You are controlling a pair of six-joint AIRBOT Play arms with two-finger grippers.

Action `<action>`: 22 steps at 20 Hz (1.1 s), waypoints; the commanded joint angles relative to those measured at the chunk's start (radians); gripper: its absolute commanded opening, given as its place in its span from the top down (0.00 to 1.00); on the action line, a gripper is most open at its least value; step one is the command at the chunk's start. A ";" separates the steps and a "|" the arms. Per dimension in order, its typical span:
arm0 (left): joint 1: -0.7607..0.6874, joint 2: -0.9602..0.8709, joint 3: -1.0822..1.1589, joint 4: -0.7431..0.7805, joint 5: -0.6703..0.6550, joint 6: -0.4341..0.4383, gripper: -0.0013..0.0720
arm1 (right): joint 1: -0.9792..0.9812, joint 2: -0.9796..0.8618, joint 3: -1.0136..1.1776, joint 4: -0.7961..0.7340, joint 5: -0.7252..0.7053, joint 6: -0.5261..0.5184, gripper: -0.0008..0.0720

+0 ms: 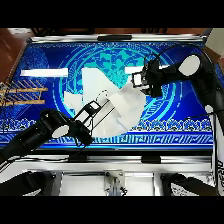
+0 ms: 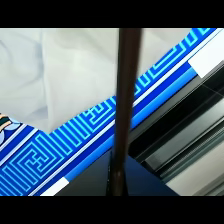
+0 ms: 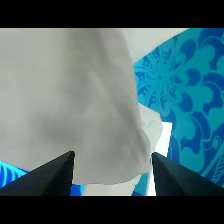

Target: Fold the shirts.

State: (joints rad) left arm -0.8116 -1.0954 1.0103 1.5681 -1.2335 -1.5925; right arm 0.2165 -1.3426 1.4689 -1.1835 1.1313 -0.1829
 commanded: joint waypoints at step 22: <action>0.015 0.000 0.076 0.164 -0.002 0.247 0.93 | 0.006 -0.103 0.000 0.052 0.051 0.020 0.18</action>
State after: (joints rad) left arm -0.7967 -1.0954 1.0836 1.7035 -1.2736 -1.4002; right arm 0.2226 -1.4361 1.4689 -1.1347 1.1645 -0.1753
